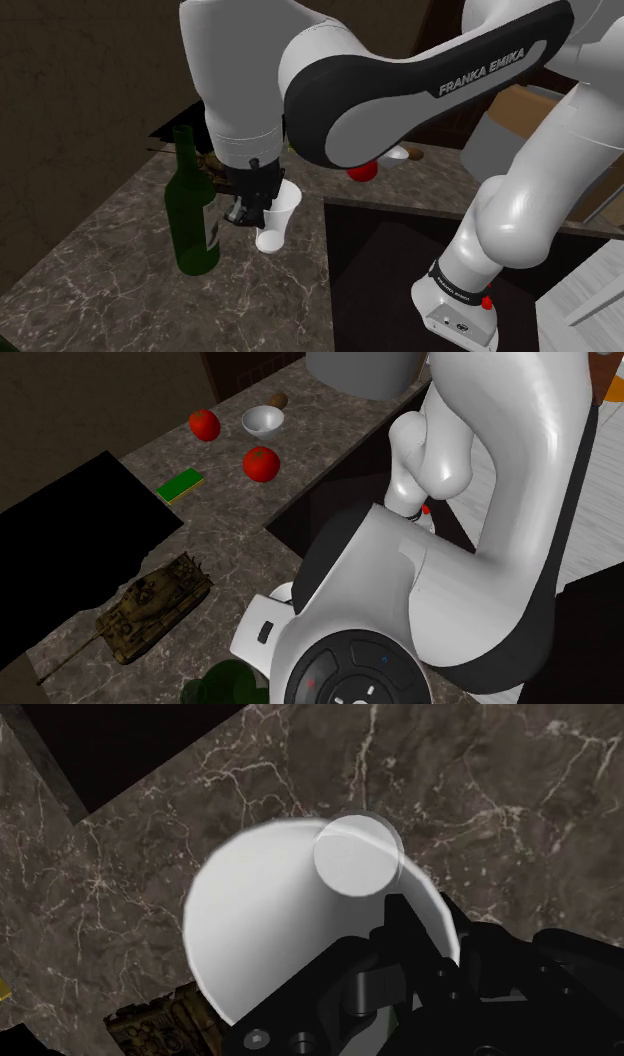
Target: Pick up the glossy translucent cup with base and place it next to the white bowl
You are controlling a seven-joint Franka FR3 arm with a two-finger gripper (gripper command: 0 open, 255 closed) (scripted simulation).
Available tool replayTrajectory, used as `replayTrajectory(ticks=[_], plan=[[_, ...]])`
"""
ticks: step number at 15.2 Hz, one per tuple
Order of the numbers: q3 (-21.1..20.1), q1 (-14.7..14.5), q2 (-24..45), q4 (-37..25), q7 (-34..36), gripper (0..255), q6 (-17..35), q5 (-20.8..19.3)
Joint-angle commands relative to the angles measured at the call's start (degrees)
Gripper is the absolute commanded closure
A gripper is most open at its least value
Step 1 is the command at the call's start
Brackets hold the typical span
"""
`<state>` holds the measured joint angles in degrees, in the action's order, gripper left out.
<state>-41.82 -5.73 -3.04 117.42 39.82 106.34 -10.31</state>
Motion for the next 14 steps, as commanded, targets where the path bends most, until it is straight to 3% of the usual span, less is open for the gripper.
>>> replayTrajectory(ticks=[1, 14], plan=[[0.1, 0.0, -0.7, -1.0, -0.5, 255, -1.4, 0.5], [0.5, 0.1, -2.6, -9.3, -3.2, 255, -10.9, 1.9]])
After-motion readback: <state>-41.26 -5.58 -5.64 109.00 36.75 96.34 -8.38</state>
